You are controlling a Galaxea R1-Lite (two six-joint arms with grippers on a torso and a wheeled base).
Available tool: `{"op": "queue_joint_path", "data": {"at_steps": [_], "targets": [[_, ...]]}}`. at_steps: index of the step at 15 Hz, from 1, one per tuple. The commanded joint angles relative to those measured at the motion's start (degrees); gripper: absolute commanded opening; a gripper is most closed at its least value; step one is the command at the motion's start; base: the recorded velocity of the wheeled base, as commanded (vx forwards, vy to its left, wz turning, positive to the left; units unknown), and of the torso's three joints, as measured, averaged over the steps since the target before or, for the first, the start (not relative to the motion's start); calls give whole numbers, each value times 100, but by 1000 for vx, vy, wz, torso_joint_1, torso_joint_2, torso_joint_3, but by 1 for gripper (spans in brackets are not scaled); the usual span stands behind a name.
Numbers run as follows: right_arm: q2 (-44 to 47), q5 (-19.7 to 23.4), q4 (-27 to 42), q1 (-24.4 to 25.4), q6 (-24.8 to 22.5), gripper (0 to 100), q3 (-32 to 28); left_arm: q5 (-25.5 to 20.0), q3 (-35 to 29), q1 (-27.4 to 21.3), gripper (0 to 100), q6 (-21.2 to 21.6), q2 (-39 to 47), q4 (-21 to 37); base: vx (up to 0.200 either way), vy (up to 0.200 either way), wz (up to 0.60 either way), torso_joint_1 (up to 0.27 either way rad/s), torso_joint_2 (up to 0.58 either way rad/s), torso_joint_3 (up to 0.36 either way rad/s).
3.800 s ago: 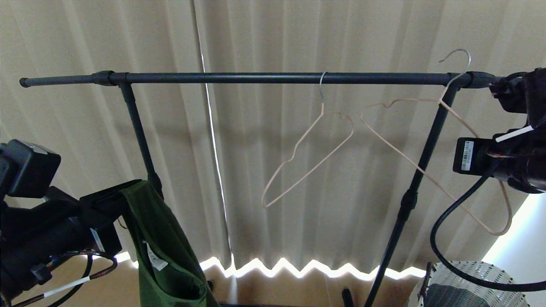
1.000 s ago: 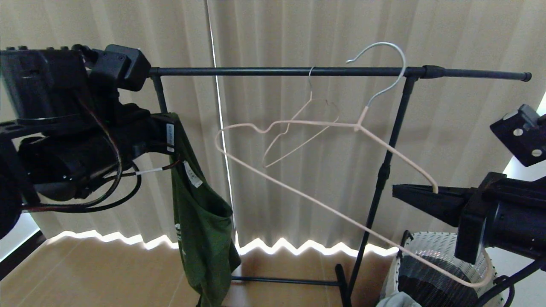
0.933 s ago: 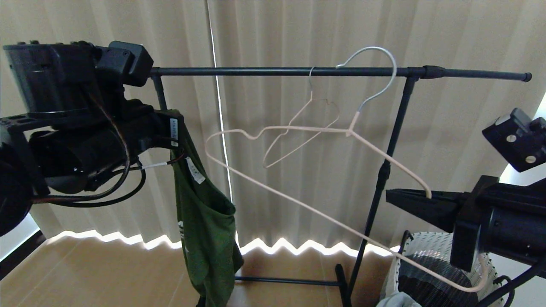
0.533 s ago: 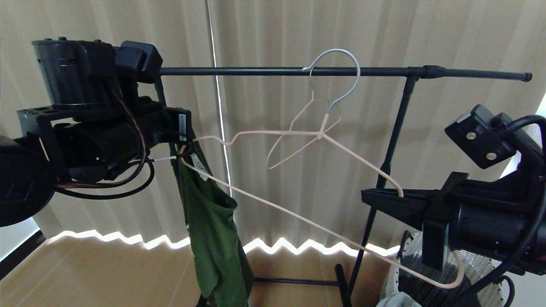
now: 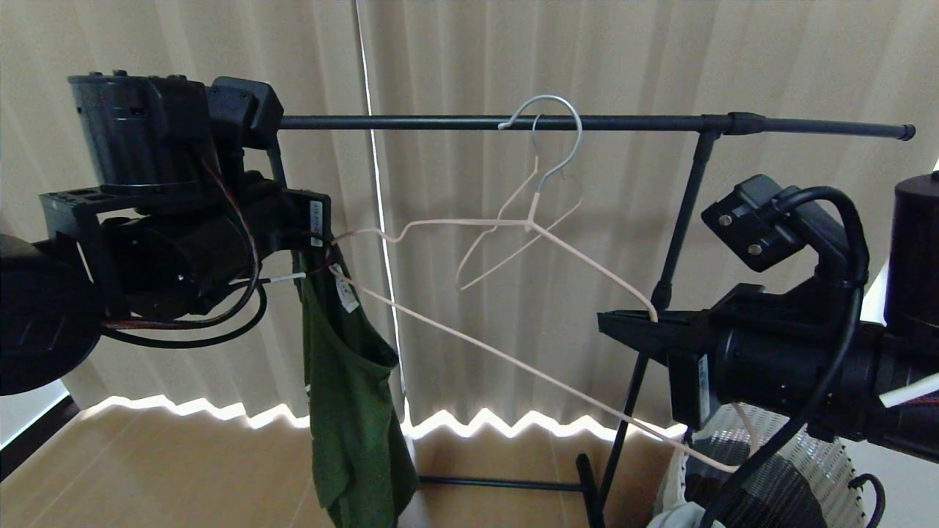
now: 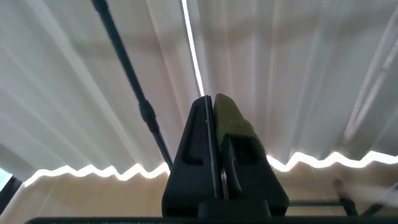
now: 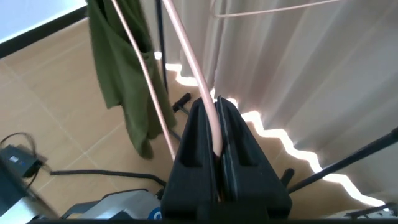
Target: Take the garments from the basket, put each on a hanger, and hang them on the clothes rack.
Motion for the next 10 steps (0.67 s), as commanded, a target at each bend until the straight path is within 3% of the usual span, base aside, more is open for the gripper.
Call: {"op": "queue_joint_path", "data": {"at_steps": [1,10], "targets": [[168,-28,1,4,11,0,-73,78,16,0,0,-1,-20,-1,0,0,0,0,0,0],[194,16,-201,180,2,0,-73,104,-10,8,0,-1,24,-19,0,0,0,0,0,0]]}}
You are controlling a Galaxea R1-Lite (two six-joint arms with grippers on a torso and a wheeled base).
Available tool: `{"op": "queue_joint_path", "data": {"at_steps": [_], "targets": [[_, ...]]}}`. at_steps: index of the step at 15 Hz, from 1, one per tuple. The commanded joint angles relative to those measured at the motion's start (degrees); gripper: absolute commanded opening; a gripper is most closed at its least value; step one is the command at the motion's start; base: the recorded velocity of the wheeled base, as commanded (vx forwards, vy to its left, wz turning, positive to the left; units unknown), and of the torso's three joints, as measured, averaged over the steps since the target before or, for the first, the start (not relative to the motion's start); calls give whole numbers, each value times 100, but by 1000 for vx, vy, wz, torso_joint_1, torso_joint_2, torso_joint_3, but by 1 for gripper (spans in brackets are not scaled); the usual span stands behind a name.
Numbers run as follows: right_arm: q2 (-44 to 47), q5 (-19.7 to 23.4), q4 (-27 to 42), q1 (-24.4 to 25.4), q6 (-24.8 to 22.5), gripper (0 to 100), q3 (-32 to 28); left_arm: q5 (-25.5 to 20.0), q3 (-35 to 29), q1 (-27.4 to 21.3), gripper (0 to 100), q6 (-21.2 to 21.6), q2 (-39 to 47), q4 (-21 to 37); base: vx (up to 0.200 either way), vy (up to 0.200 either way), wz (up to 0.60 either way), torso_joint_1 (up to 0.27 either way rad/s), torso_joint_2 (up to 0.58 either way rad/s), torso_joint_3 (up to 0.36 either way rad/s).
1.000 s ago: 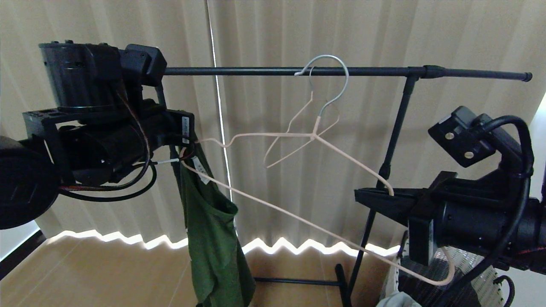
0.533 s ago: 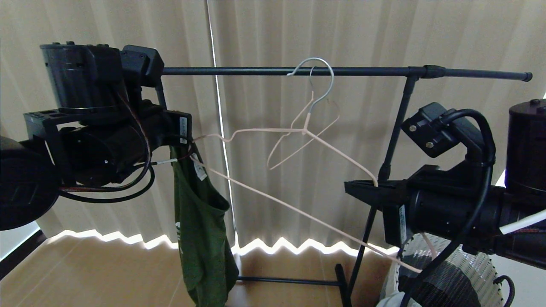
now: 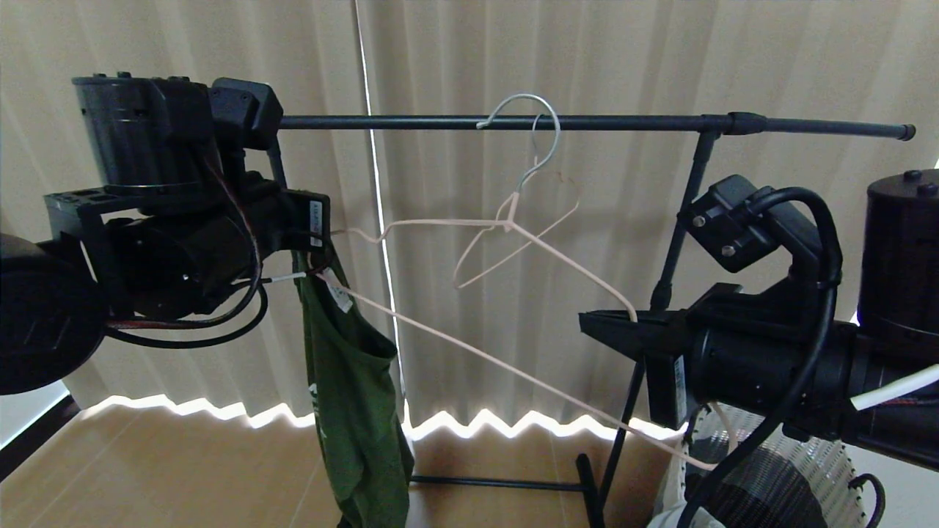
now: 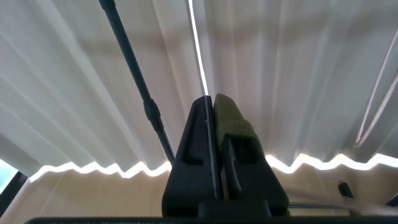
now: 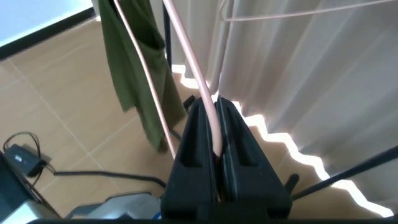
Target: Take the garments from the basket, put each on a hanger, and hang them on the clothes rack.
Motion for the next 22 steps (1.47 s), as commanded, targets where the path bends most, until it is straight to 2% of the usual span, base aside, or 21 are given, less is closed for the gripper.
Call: {"op": "queue_joint_path", "data": {"at_steps": [1,8,11,13,16,18,21,22], "targets": [[10,1,-18,7,-3,0,-8,0,5,-11,0,1,-11,-3,0,0,0,0,0,0],[353,-43,-229,7,120,0,-272,123,22,-99,0,1,-37,-3,0,0,0,0,0,0],[731,-87,-203,33,314,0,-439,475,22,-73,0,1,-20,6,0,0,0,0,0,0],[784,-105,-150,341,560,0,-430,475,22,-55,0,-25,-28,6,0,0,0,0,0,0],[942,-324,-133,701,955,0,-474,475,13,-73,0,-289,-11,15,0,0,0,0,0,0],[1074,-518,43,701,1192,0,-580,475,13,-55,0,-298,-11,15,0,0,0,0,0,0],[1258,-1106,588,640,1562,0,-1177,493,22,-38,0,-289,-90,102,0,0,0,0,0,0],[1258,-1106,588,640,1562,0,-1177,493,22,-38,0,-289,-90,102,0,0,0,0,0,0]]}}
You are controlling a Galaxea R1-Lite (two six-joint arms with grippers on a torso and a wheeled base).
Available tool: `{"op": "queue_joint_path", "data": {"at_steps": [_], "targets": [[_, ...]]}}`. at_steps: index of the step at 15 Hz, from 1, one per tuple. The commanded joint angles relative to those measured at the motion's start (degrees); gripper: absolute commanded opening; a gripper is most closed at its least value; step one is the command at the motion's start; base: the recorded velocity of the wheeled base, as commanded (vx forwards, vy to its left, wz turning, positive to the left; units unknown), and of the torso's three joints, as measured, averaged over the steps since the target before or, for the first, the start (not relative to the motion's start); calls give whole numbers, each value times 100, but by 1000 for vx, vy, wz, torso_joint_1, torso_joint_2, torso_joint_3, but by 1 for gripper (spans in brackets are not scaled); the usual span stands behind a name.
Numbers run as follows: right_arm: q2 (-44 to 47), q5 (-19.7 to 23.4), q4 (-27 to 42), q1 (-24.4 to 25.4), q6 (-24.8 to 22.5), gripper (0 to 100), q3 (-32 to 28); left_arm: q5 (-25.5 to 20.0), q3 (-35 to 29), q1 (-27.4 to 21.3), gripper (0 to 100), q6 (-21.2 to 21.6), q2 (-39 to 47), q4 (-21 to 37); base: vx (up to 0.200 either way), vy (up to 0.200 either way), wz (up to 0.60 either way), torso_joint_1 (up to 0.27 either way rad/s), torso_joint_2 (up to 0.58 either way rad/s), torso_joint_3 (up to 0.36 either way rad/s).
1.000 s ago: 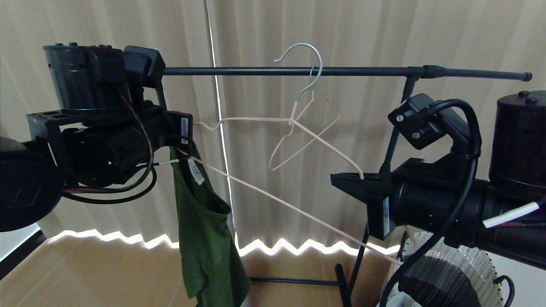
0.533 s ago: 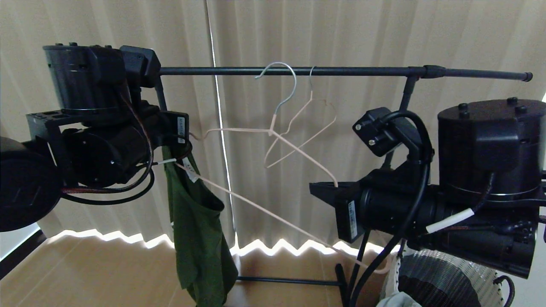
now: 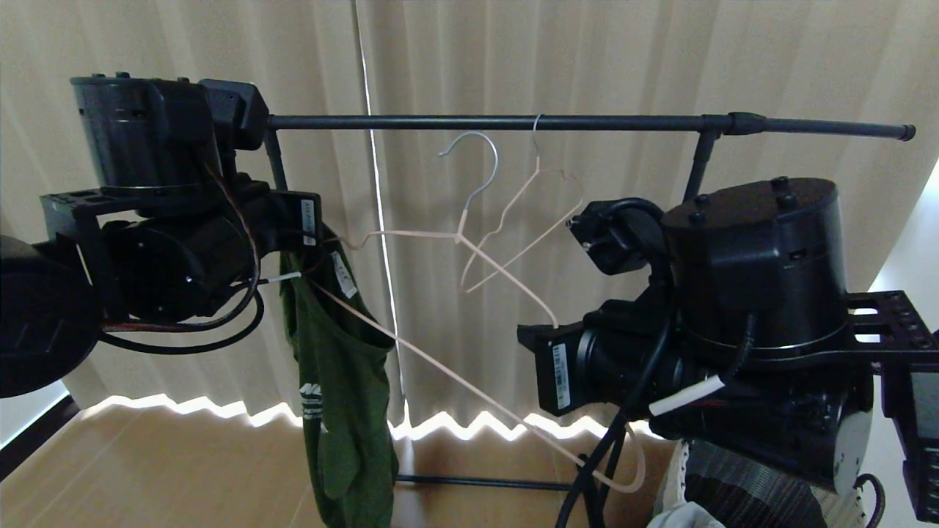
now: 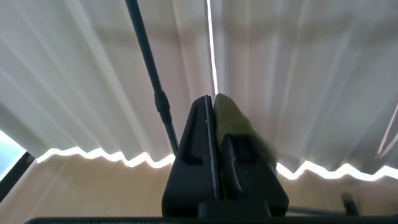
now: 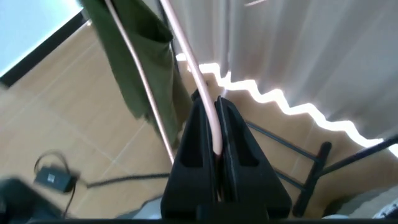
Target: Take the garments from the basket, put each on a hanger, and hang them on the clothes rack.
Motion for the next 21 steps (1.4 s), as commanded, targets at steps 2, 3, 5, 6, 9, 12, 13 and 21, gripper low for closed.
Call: {"op": "queue_joint_path", "data": {"at_steps": [2,3,5,6,9,12,13,21], "targets": [[267,-113,47,-186,75,0,-380,25,96,1,0,1,-236,173,0,0,0,0,0,0],[311,-113,38,-186,93,0,-441,25,157,-8,0,1,-297,181,0,0,0,0,0,0],[390,-113,-14,-186,93,0,-476,25,254,-43,0,1,-368,173,0,0,0,0,0,0],[399,-113,-14,-186,84,0,-476,25,245,-104,0,-7,-368,164,0,0,0,0,0,0],[399,-113,-6,-124,67,0,-476,-19,254,-280,0,28,-412,173,0,0,0,0,0,0],[373,-78,-6,17,49,0,-450,-335,263,-324,0,212,-429,173,0,0,0,0,0,0],[364,-78,-6,87,49,0,-441,-581,263,-333,0,265,-447,173,0,0,0,0,0,0],[698,-43,-392,166,-12,0,-529,-722,386,-1115,0,265,-790,252,0,0,0,0,0,0]]}}
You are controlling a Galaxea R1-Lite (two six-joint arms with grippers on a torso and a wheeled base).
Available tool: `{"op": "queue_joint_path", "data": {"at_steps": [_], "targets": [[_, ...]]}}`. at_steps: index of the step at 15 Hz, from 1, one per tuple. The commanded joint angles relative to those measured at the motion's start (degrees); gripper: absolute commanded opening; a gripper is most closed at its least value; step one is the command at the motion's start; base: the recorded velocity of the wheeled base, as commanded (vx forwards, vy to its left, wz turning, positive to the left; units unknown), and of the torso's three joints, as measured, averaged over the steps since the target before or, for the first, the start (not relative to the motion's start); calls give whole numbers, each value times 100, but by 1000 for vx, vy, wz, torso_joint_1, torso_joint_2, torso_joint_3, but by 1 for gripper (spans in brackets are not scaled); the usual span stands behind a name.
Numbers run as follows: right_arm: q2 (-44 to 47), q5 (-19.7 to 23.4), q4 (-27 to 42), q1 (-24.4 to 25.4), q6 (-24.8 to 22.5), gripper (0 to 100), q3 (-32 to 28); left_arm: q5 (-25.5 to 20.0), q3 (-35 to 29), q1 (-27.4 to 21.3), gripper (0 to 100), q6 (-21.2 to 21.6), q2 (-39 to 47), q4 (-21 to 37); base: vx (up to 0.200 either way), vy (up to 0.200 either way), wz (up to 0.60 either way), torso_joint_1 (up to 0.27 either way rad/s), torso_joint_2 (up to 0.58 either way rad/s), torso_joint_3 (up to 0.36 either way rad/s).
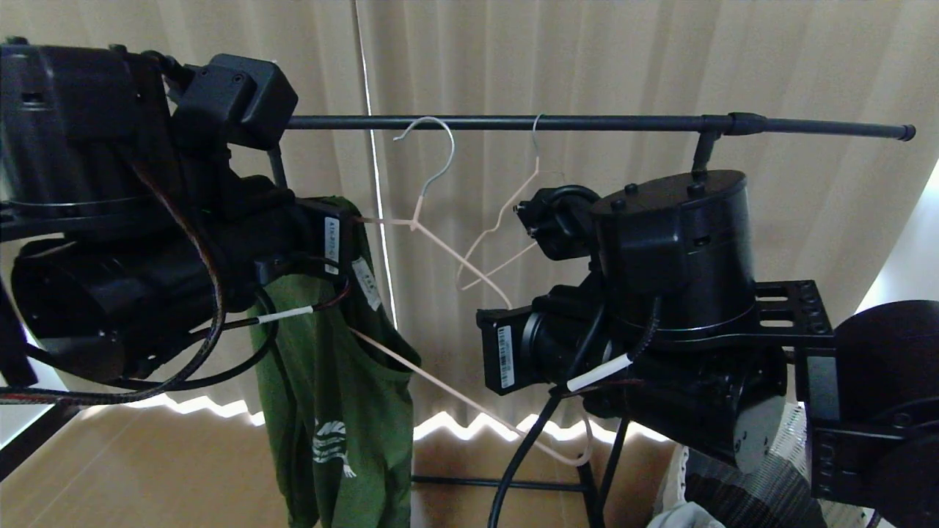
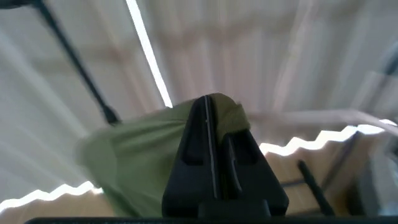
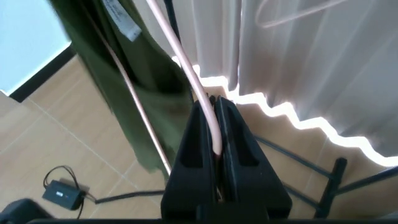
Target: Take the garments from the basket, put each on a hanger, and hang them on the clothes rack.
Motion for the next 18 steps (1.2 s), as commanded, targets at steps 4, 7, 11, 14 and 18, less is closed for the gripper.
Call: {"op": "queue_joint_path", "data": {"at_steps": [4,7,11,14,18], "targets": [[129,4,-14,3,-45,0,-9,-599,33,-215,0,-7,-217,3,0,0,0,0,0,0],[191,4,-217,-6,-327,0,9,-1900,147,-215,0,28,-524,12,0,0,0,0,0,0],[182,4,-454,-6,-555,0,26,-2006,306,-224,0,54,-638,3,0,0,0,0,0,0],[147,4,-753,-33,-775,0,26,-2041,578,-224,0,63,-849,-6,0,0,0,0,0,0],[94,4,-849,-33,-907,0,0,-2234,771,-224,0,10,-990,-15,0,0,0,0,0,0]]}}
